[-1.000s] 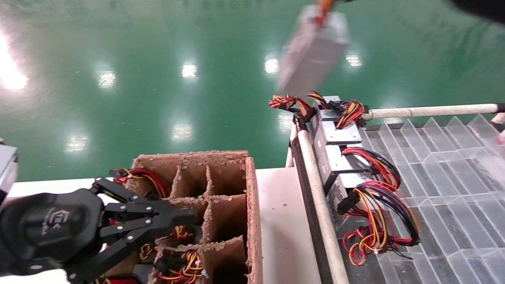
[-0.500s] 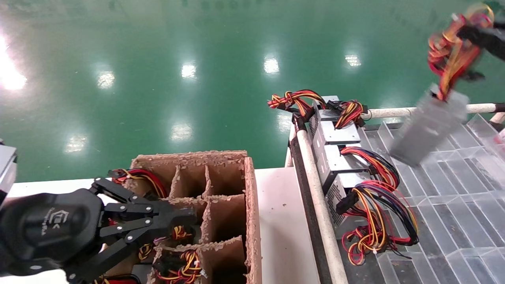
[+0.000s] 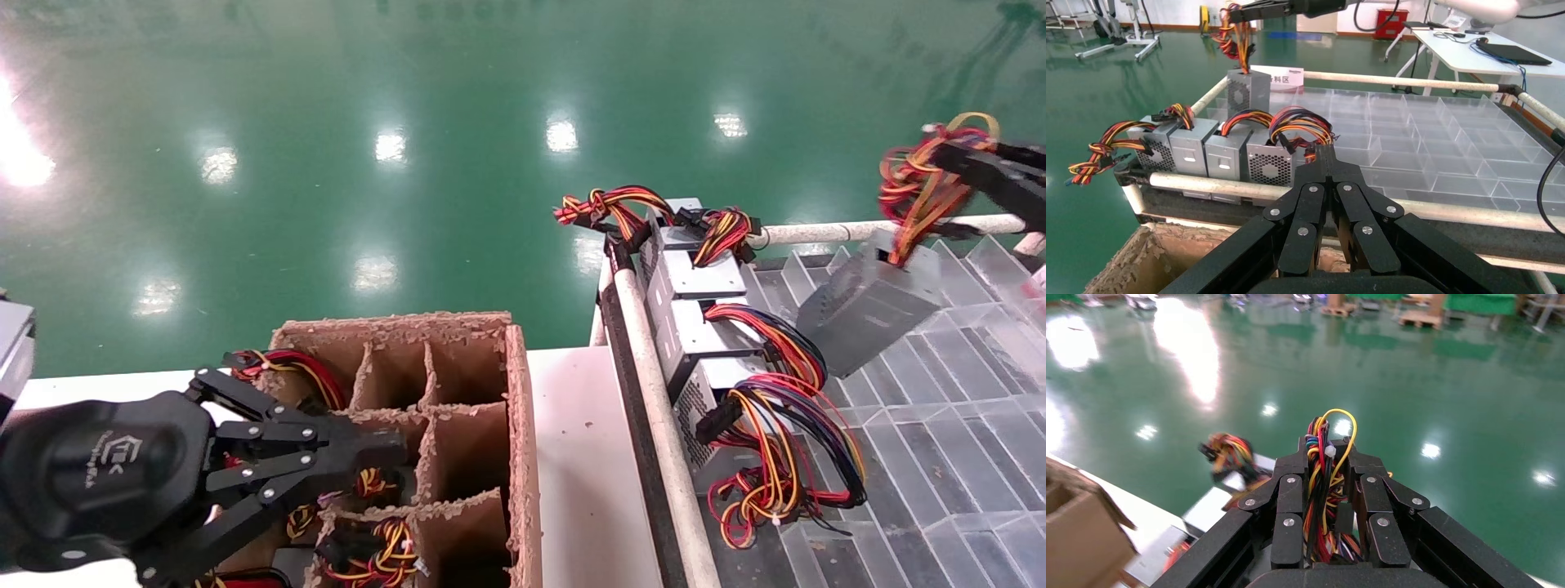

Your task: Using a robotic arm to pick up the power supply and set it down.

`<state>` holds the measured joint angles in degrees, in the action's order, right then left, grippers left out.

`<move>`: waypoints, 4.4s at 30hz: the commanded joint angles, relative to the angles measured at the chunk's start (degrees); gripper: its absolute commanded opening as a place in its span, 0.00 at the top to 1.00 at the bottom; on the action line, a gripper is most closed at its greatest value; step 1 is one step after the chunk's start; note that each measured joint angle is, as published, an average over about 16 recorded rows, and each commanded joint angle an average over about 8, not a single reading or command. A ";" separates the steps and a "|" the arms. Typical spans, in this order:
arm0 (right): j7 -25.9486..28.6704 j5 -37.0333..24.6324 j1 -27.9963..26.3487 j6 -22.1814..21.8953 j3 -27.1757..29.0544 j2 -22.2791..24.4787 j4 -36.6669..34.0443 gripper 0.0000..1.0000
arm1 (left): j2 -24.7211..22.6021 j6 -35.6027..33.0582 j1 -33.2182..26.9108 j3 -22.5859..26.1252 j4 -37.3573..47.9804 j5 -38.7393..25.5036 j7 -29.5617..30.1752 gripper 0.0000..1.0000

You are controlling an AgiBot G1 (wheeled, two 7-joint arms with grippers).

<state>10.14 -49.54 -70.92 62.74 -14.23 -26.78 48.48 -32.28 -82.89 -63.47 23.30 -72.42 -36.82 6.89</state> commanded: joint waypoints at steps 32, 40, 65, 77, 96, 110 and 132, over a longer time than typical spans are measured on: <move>-13.38 -10.26 -24.32 13.00 -8.56 -19.00 -31.83 1.00 | 0.00 0.00 0.00 0.01 0.00 0.01 0.00 1.00; -17.08 -10.28 -25.13 11.93 -8.39 -20.58 -37.78 1.00 | 0.00 0.00 0.00 0.01 0.00 0.01 -0.01 1.00; -25.72 -9.97 -27.36 -0.11 -7.77 -27.63 -47.00 1.00 | 0.01 0.01 -0.01 0.02 0.00 0.01 -0.01 1.00; -25.03 -11.13 -27.41 5.98 -8.62 -26.13 -47.09 0.00 | 0.01 0.01 -0.01 0.02 0.00 0.01 -0.01 1.00; -24.68 -19.54 -33.14 12.81 -14.44 -24.03 -45.12 0.00 | 0.01 0.01 -0.01 0.03 0.00 0.02 -0.01 1.00; -28.01 -22.60 -37.35 14.10 -16.48 -23.81 -42.00 0.00 | 0.01 0.01 -0.01 0.03 0.00 0.02 -0.01 1.00; -20.48 -14.22 -24.28 16.91 -12.44 -19.26 -22.07 0.00 | 0.01 0.01 -0.01 0.04 0.00 0.02 -0.02 0.19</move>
<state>-10.37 -63.78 -95.24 79.64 -26.69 -46.05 26.36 -32.26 -82.87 -63.48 23.34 -72.42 -36.79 6.87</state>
